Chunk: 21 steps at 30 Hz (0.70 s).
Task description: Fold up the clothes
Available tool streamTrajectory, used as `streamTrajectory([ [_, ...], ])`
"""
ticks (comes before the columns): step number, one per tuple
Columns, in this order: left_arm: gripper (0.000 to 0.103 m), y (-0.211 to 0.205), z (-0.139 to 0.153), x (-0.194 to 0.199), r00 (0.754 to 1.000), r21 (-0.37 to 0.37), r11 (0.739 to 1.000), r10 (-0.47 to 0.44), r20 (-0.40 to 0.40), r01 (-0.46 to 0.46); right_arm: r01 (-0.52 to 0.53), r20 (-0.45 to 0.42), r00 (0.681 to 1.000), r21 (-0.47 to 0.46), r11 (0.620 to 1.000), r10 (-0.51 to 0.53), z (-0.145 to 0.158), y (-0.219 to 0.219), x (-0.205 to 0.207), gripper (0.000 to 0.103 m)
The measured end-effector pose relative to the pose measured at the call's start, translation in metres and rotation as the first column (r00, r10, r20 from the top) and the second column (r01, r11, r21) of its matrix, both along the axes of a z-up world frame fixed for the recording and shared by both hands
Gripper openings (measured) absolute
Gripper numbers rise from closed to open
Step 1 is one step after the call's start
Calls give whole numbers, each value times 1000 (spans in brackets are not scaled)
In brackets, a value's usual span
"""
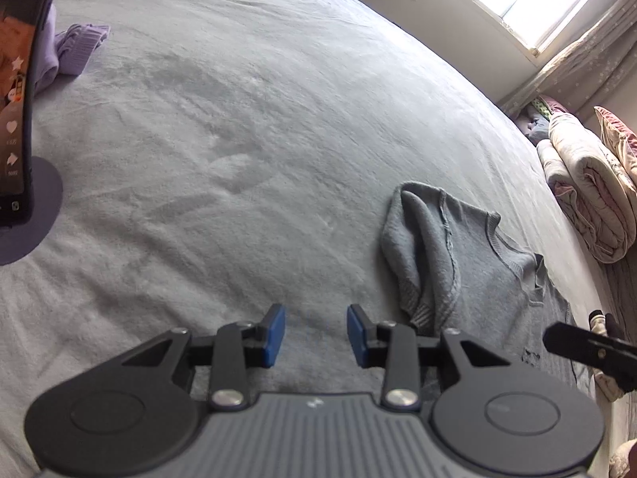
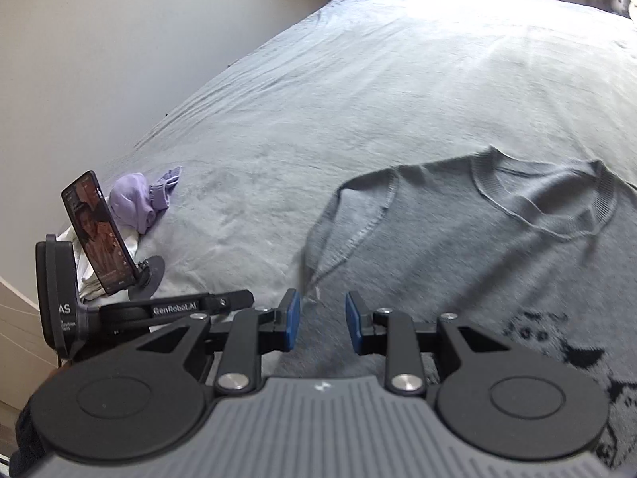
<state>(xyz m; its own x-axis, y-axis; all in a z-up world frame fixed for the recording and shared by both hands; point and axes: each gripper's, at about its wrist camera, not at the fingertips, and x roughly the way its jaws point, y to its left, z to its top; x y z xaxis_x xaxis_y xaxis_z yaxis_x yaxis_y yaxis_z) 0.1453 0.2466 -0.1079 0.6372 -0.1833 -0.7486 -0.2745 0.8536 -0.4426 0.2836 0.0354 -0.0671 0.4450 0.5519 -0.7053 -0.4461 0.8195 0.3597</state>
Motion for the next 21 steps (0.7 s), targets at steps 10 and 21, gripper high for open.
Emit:
streamTrajectory([
  [10, 35, 18, 2, 3, 996, -30, 996, 84, 5, -84, -98, 8, 995, -44, 994, 98, -30, 73, 40, 30],
  [21, 35, 17, 3, 6, 997, -42, 996, 78, -3, -78, -71, 52, 995, -248, 966, 87, -75, 88, 51, 18],
])
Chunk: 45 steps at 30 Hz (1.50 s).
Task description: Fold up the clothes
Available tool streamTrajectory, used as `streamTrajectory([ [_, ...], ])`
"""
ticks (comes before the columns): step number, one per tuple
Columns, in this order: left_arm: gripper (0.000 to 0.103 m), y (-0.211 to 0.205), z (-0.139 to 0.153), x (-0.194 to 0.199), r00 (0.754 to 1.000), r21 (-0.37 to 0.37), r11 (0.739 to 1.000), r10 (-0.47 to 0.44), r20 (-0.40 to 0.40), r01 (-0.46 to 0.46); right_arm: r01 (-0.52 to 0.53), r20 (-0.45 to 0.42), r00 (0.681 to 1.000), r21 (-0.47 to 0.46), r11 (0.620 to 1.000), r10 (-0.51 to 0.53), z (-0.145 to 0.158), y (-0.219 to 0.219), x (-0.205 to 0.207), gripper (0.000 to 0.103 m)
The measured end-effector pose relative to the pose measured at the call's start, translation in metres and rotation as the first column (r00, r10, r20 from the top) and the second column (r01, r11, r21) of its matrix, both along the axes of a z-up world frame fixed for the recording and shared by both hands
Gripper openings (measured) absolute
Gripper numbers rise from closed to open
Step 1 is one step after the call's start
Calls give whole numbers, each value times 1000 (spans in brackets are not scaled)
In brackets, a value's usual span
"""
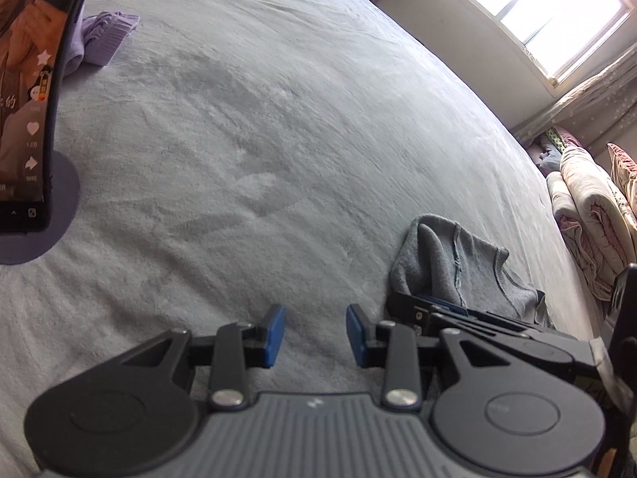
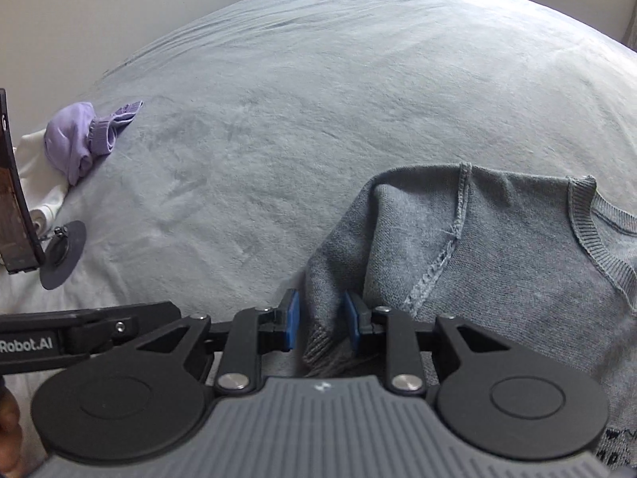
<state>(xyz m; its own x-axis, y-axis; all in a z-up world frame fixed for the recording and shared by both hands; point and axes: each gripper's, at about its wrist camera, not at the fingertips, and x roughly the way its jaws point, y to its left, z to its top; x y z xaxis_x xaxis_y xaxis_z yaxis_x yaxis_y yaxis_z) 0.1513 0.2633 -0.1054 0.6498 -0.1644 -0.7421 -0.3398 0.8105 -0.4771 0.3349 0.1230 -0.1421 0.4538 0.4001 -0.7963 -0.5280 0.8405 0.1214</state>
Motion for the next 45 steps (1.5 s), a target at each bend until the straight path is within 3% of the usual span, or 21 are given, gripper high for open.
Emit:
streamTrajectory([
  [3, 35, 1, 0, 0, 1000, -13, 1000, -9, 11, 9, -4, 28, 1000, -24, 1000, 4, -2, -1, 3, 7],
  [5, 35, 0, 0, 0, 1000, -16, 1000, -19, 12, 19, 9, 1, 1000, 8, 1000, -9, 1, -6, 9, 6],
  [9, 35, -4, 0, 1, 999, -17, 999, -49, 12, 50, 46, -74, 997, 157, 986, -35, 13, -22, 21, 5],
  [14, 35, -6, 1, 1, 997, -20, 997, -69, 21, 70, 87, -146, 989, 351, 932, -37, 32, -30, 33, 5],
  [21, 35, -3, 1, 0, 996, -68, 994, -81, 39, 83, 92, -171, 985, 477, 874, -10, 52, -18, 43, 6],
  [30, 35, -8, 1, 3, 993, -73, 992, -99, 65, 103, 108, -182, 983, 528, 842, -11, 59, -10, 63, 6],
  [38, 33, -9, 1, 4, 995, -34, 996, -86, 48, 88, 168, -273, 961, 461, 872, -40, 15, 8, 87, 7],
  [40, 33, -7, 0, 5, 996, -31, 996, -81, 44, 82, 175, -299, 954, 460, 870, -34, 7, 13, 89, 10],
  [41, 33, -7, 0, 4, 996, -27, 996, -78, 43, 79, 178, -311, 950, 463, 868, -29, 4, 16, 90, 16],
  [44, 33, -7, 0, 4, 997, -16, 998, -65, 41, 66, 179, -323, 946, 482, 858, -16, 3, 17, 91, 17],
  [45, 33, -7, 0, 4, 997, -11, 998, -59, 42, 59, 176, -319, 948, 493, 852, -12, 6, 16, 92, 23],
])
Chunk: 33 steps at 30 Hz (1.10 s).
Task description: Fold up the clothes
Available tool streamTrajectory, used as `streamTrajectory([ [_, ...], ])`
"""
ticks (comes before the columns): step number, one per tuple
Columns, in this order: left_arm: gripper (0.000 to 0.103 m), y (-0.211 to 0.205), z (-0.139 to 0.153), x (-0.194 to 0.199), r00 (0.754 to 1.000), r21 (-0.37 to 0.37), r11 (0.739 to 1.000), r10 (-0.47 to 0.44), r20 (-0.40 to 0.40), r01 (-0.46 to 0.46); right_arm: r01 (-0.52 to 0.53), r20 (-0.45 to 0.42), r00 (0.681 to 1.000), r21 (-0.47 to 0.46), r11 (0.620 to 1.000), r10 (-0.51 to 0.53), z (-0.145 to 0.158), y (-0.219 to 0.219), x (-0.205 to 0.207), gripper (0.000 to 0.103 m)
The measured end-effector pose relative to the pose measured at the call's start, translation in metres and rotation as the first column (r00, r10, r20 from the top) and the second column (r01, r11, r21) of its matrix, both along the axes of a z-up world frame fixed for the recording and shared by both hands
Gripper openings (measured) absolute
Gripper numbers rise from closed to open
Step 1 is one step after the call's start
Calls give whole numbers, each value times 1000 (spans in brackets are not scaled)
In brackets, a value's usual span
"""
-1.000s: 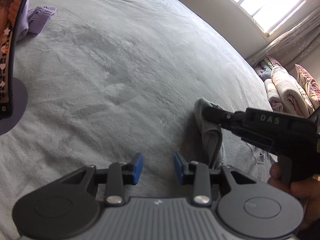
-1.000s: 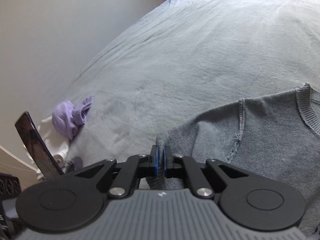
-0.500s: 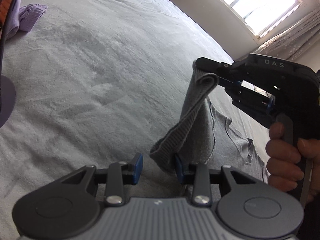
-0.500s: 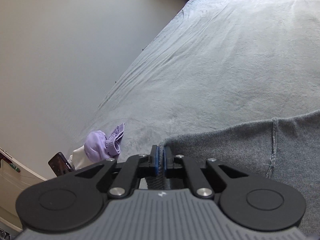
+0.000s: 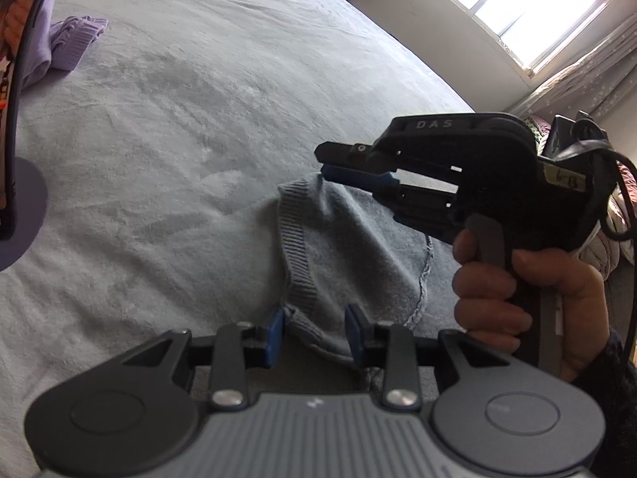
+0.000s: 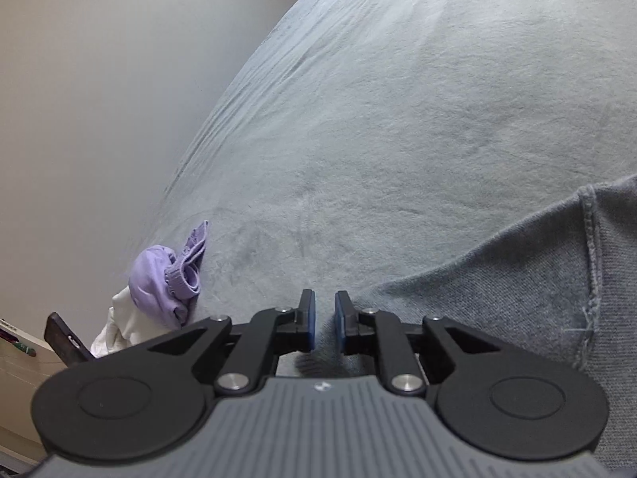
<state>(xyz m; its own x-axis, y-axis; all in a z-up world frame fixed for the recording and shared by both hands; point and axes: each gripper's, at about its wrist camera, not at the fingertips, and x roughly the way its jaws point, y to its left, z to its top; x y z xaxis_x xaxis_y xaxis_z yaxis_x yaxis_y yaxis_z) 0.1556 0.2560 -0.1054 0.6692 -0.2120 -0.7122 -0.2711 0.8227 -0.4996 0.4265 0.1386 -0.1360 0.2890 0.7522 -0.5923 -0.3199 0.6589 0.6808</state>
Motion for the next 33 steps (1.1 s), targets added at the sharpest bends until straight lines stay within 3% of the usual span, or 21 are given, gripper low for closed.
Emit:
streamTrajectory([
  [2, 33, -1, 0, 1, 1000, 17, 1000, 13, 5, -13, 5, 20, 1000, 6, 1000, -5, 7, -5, 0, 40],
  [7, 30, 2, -5, 6, 998, 13, 998, 54, 11, -54, 79, 139, 989, -155, 985, -57, 26, -37, 2, 41],
  [13, 24, 29, -13, 34, 994, -135, 985, 107, -2, -106, 135, 215, 974, -316, 939, -67, 25, -69, 9, 41],
  [17, 16, 38, -27, 54, 994, -309, 945, 100, -36, -106, 146, 208, 975, -317, 937, -82, 15, -79, 12, 41],
  [21, 4, 39, -41, 63, 990, -364, 920, 138, -40, -143, 141, 199, 977, -319, 937, -79, 10, -82, 8, 41],
  [25, 3, 46, -53, 63, 978, -454, 869, 209, -18, -194, 130, 198, 978, -342, 931, -64, 9, -84, 2, 41],
  [30, 3, 44, -48, 61, 965, -473, 853, 260, 22, -219, 133, 202, 977, -346, 929, -65, 10, -85, -1, 41],
  [33, 3, 43, -34, 51, 955, -471, 856, 285, 87, -212, 139, 220, 973, -346, 928, -64, 14, -84, -1, 41],
])
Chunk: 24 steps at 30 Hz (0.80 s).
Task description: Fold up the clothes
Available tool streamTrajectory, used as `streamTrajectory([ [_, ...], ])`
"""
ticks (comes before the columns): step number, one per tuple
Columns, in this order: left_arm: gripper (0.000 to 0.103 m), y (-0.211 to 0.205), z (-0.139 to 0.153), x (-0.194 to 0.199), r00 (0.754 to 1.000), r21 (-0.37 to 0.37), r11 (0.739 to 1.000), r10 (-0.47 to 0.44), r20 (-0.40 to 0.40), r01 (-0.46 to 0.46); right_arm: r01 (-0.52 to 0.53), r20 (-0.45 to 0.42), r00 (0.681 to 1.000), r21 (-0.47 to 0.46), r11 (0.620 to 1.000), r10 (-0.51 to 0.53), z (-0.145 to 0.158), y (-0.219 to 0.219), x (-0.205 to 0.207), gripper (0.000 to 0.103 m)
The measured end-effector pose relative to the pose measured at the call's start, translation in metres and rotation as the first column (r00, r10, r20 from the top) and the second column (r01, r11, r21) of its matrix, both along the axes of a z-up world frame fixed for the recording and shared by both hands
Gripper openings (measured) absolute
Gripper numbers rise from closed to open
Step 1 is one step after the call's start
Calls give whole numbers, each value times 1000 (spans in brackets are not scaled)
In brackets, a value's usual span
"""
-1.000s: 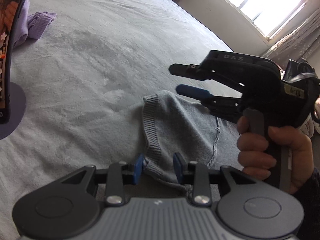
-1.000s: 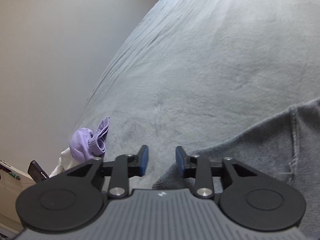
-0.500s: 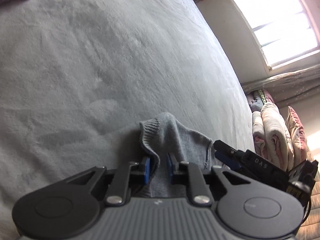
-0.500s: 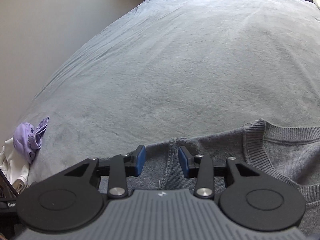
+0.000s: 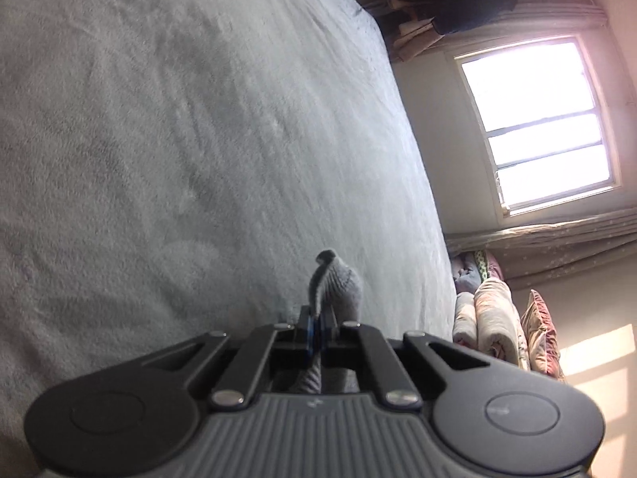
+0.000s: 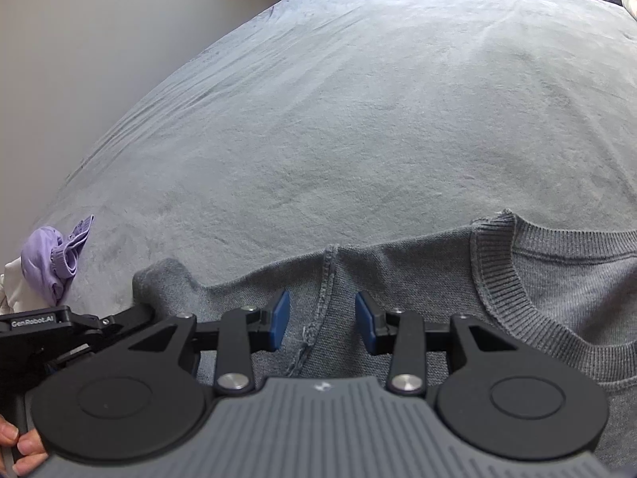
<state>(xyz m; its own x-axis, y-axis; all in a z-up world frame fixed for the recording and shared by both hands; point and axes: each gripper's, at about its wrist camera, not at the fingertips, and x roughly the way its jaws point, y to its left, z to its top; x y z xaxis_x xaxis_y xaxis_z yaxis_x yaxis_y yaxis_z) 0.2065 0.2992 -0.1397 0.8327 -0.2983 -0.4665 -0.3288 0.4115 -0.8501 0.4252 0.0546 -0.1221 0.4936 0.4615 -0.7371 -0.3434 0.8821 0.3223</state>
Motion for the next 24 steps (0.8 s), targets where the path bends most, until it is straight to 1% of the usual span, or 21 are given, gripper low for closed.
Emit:
streamTrajectory([
  [1, 3, 0, 4, -3, 1000, 16, 1000, 8, 14, -8, 0, 5, 1000, -1, 1000, 0, 1, 0, 0, 41],
  [4, 4, 2, 9, 0, 1000, 70, 998, 2, -8, -1, 4, 6, 1000, 3, 1000, -4, 1, -1, 4, 41],
  [5, 5, 4, 6, 3, 1000, 58, 998, -6, -22, 7, 6, 4, 1000, 3, 1000, -6, 0, -2, 5, 41],
  [6, 10, 7, 4, 6, 999, 48, 999, -6, -33, 7, 9, 4, 1000, 3, 1000, -9, 0, -2, 6, 41],
  [8, 18, 6, 3, 14, 998, 61, 998, -5, -58, 8, 17, 7, 1000, 3, 1000, -17, -2, -3, 7, 41],
  [9, 18, 5, 3, 17, 998, 70, 997, -4, -69, 9, 19, 14, 1000, -4, 1000, -19, -2, -3, 8, 41],
  [11, 18, 1, 6, 22, 997, 113, 994, -3, -81, 12, 19, 40, 999, -27, 999, -18, -1, -4, 10, 41],
  [13, 17, -4, 9, 25, 995, 161, 987, 4, -99, 12, 15, 68, 998, -55, 998, -11, 0, -4, 12, 41],
  [14, 12, -6, 10, 27, 994, 185, 983, 7, -109, 13, 7, 87, 996, -77, 997, 0, 0, -2, 14, 41],
  [15, 2, -8, 11, 28, 993, 210, 978, 6, -118, 19, -6, 102, 995, -96, 995, 16, -1, -1, 15, 41],
  [19, 2, -15, 15, 27, 992, 315, 949, 7, -123, 32, -89, 151, 981, -188, 978, 118, -8, 8, 22, 41],
  [21, 2, -18, 19, 26, 992, 369, 929, 17, -121, 29, -139, 171, 968, -241, 961, 183, -14, 17, 24, 41],
  [22, 2, -19, 20, 25, 992, 384, 923, 24, -121, 24, -166, 181, 959, -265, 950, 218, -17, 22, 23, 41],
  [23, 2, -16, 21, 23, 992, 394, 919, 31, -118, 18, -191, 191, 949, -286, 939, 251, -20, 26, 22, 38],
  [24, 2, -15, 23, 20, 993, 404, 915, 38, -114, 12, -214, 203, 938, -303, 929, 282, -21, 29, 20, 18],
])
